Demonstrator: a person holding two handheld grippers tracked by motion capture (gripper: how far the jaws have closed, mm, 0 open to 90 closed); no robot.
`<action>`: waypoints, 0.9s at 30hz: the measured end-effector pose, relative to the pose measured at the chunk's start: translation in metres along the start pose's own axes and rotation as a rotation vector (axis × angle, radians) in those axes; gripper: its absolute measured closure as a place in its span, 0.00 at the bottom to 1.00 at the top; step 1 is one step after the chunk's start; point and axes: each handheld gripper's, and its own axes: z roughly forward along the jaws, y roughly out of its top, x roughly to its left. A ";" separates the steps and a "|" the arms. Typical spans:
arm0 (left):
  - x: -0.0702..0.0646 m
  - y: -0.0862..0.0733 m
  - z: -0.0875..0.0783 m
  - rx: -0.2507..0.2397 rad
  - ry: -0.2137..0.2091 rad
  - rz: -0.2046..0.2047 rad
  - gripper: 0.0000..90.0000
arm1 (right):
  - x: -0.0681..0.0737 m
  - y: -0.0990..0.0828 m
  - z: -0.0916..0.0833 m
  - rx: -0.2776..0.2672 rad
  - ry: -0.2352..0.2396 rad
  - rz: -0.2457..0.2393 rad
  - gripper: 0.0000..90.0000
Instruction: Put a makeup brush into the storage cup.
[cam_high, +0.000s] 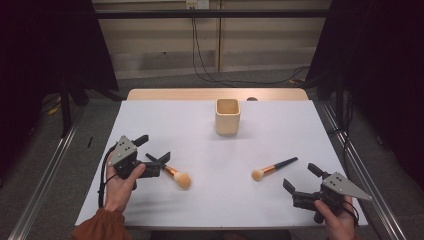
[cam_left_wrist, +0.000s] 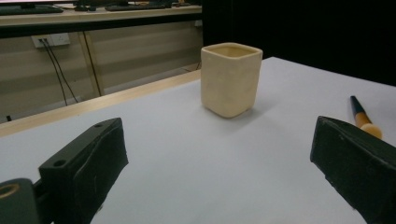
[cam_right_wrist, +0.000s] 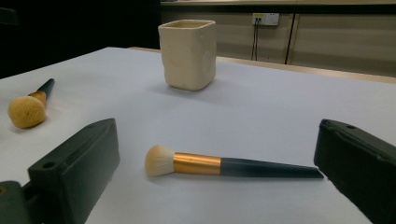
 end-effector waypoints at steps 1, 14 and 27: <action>0.000 0.000 0.000 0.000 0.000 0.000 0.04 | 0.000 0.000 0.000 0.000 0.000 0.000 0.00; 0.015 0.020 0.035 -0.005 -0.010 0.009 0.02 | -0.001 0.000 0.001 0.005 0.000 -0.002 0.00; 0.021 0.031 0.051 0.160 -0.062 0.019 0.02 | -0.002 -0.001 0.001 0.004 0.002 0.007 0.00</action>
